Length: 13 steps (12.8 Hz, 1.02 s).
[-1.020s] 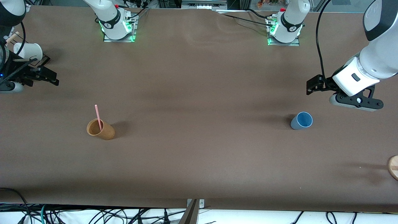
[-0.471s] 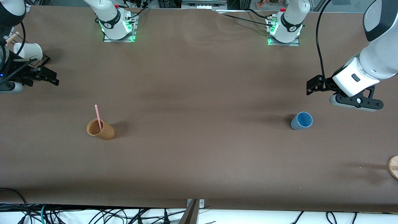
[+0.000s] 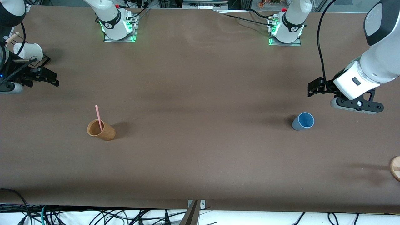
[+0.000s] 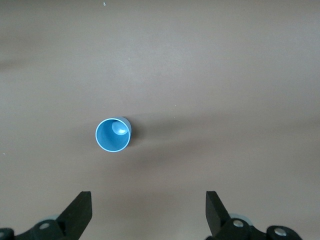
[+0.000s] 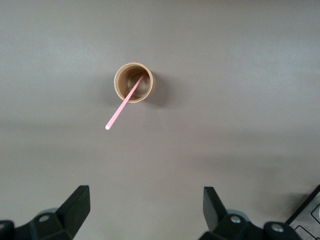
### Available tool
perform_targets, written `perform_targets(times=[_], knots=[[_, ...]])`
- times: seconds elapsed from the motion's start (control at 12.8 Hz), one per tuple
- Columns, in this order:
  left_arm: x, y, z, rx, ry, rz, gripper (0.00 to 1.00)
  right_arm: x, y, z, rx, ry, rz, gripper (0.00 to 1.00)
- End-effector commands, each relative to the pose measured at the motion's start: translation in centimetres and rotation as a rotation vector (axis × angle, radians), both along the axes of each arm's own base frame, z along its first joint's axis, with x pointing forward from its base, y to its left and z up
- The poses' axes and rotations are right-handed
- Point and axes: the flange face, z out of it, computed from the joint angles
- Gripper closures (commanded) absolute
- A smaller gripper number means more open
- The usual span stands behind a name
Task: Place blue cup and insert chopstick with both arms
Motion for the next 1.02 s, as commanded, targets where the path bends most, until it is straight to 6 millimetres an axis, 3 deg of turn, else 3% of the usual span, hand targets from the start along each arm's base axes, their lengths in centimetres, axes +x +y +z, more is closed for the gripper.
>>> perform_targets(times=[0.0,0.55,0.71,0.94], knots=[[0.4,-0.1,0.5,0.017,-0.013,-0.026,0.0,-0.2,-0.2,0.0,-0.001,-0.007,-0.001,0.0],[0.3,-0.1,0.6,0.016,-0.013,-0.027,0.0,-0.3,-0.4,-0.3,0.001,0.008,-0.005,0.0],[0.4,0.2,-0.3,0.026,0.005,-0.027,0.0,-0.3,-0.4,-0.1,-0.001,0.005,-0.004,0.0],[1.3,1.0,-3.4,0.03,0.055,-0.016,0.0,-0.4,-0.3,-0.2,0.004,0.008,-0.005,0.0]])
